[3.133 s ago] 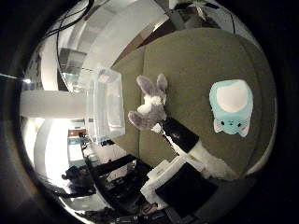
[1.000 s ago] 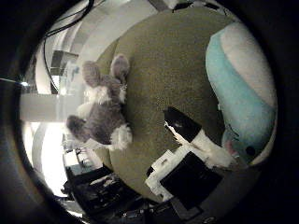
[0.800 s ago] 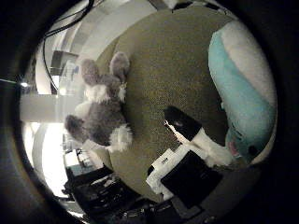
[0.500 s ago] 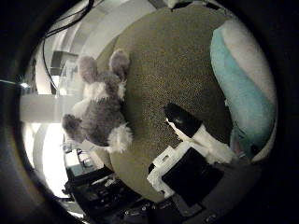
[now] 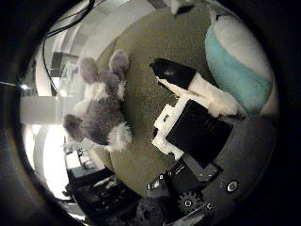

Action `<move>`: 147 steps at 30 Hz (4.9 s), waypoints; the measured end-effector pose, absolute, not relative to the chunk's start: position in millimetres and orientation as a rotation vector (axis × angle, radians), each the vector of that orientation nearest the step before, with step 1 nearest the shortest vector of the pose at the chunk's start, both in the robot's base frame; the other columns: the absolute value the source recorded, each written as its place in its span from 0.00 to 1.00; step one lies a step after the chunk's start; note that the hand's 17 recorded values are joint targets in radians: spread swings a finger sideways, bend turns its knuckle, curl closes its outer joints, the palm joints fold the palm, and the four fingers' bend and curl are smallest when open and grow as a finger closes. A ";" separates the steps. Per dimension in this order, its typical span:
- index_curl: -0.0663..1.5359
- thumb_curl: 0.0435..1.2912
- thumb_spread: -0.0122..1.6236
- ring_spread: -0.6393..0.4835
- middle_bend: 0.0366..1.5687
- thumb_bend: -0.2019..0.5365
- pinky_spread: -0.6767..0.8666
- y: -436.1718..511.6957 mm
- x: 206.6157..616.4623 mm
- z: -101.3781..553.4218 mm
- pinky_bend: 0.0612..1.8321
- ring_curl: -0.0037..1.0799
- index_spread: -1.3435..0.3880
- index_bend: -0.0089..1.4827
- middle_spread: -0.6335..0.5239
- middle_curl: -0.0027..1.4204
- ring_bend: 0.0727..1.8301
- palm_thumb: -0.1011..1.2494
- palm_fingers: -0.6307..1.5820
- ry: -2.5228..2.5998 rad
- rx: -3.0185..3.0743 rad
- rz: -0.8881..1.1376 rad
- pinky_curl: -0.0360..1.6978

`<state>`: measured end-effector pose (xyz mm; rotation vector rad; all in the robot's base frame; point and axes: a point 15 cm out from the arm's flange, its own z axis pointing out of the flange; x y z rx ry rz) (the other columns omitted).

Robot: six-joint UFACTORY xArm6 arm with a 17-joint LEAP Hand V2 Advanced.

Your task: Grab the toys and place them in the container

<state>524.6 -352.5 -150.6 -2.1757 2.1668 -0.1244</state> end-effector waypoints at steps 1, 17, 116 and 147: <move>0.37 0.27 0.65 0.32 0.49 0.25 0.22 -353.3 524.5 -150.2 0.61 0.44 0.52 0.31 0.33 0.42 0.52 0.61 0.85 2.168 -2.174 -0.126 0.11; 0.59 0.33 0.65 0.36 0.78 0.26 0.31 -399.7 514.0 -130.4 0.84 0.66 0.60 0.71 0.39 0.59 0.72 0.77 0.79 2.241 -2.076 -0.223 0.31; 0.27 0.24 0.68 0.65 0.11 0.24 0.65 225.7 429.2 189.2 0.25 0.26 0.53 0.15 0.50 0.23 0.16 0.54 0.35 1.085 -2.488 -0.328 0.19; 0.24 0.23 0.67 0.64 0.10 0.24 0.62 -122.9 485.9 135.3 0.30 0.21 0.54 0.13 0.49 0.23 0.15 0.53 0.36 1.454 -2.587 -0.313 0.07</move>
